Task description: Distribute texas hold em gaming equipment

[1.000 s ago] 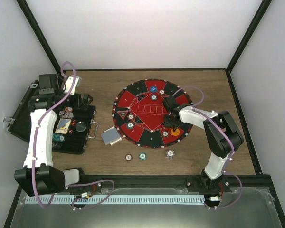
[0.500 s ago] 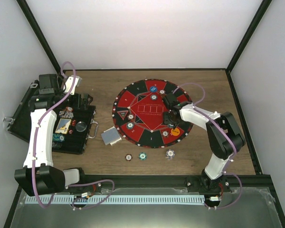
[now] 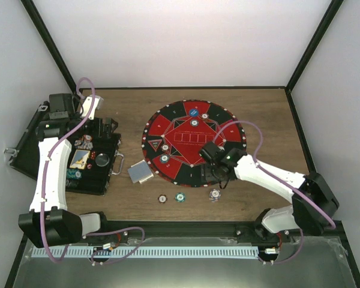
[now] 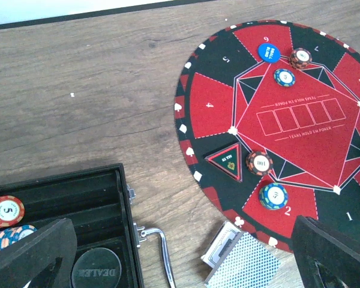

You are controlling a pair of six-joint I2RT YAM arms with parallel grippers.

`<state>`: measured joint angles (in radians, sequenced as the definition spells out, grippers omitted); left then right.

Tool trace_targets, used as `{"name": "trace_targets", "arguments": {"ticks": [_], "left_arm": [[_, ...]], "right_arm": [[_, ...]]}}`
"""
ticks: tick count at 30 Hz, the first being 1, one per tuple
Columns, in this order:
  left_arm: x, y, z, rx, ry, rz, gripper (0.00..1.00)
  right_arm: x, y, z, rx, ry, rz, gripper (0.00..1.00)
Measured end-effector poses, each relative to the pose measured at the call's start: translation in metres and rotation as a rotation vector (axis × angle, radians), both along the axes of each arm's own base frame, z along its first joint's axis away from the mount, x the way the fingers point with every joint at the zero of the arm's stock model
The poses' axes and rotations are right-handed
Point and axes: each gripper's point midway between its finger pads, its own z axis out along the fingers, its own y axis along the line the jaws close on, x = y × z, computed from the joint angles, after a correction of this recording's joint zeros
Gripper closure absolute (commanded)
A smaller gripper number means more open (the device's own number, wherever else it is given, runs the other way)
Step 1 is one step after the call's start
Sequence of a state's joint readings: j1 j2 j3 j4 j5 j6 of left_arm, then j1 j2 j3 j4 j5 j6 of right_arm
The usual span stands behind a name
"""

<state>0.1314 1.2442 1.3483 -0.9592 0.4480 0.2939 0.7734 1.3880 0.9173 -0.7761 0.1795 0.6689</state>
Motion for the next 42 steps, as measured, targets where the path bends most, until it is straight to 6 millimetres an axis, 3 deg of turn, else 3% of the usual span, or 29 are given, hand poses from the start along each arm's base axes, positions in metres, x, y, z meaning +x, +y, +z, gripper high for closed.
{"name": "trace_targets", "arguments": {"ticks": [6,12,23,35,42], "left_arm": [[0.000,-0.002,0.001,-0.011,0.001,-0.003,0.00],[0.000,-0.002,0.001,-0.014,-0.002,-0.004,0.00],[0.001,-0.002,0.002,-0.013,-0.007,-0.004,0.00],[0.001,-0.002,0.002,-0.012,-0.007,-0.004,0.00],[0.001,-0.002,0.002,-0.012,-0.007,-0.003,0.00]], "right_arm": [[-0.047,-0.011,-0.015,-0.013,0.099,-0.019,0.19],[-0.072,-0.008,-0.028,-0.021,0.157,-0.003,0.21],[-0.077,-0.006,-0.034,-0.031,0.182,-0.012,0.37],[-0.080,-0.009,-0.041,-0.048,0.195,-0.011,0.47],[-0.080,-0.008,-0.042,-0.049,0.194,-0.005,0.60]]}}
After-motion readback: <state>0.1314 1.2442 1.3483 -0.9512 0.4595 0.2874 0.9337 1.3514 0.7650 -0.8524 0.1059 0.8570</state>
